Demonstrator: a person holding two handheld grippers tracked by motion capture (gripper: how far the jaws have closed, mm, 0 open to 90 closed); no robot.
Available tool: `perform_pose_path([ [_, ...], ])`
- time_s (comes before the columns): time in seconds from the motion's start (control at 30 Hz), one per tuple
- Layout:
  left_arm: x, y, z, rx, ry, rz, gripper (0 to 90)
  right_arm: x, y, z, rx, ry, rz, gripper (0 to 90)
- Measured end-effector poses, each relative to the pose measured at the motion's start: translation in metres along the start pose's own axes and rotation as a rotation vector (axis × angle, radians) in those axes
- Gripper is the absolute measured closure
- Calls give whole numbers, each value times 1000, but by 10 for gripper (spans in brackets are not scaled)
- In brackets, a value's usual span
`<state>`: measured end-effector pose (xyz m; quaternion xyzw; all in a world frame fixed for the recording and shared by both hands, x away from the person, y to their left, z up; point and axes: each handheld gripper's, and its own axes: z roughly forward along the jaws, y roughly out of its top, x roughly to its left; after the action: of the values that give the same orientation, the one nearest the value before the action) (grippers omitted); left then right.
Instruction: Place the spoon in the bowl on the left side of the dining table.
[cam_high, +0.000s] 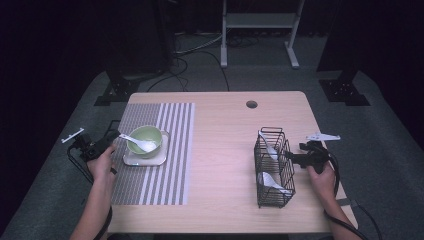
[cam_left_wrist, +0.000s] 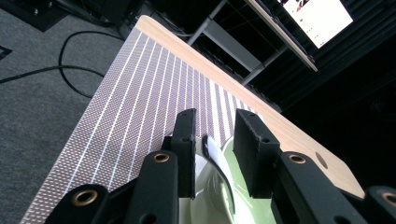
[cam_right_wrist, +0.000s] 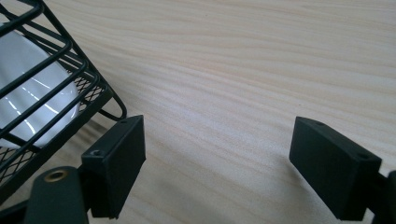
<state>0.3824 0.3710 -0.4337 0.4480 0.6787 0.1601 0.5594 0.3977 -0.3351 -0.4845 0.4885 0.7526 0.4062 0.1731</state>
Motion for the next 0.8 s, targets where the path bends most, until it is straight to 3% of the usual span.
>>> perform_pose_path([
  [0.4,-8,-2,-3,8,-15,33,675,0,0,0,-2,3,1,173],
  [0.57,-14,-6,-4,18,-20,66,659,0,0,0,-2,5,2,173],
  [0.8,-19,-10,-7,19,-36,79,604,0,0,0,-2,4,1,173],
])
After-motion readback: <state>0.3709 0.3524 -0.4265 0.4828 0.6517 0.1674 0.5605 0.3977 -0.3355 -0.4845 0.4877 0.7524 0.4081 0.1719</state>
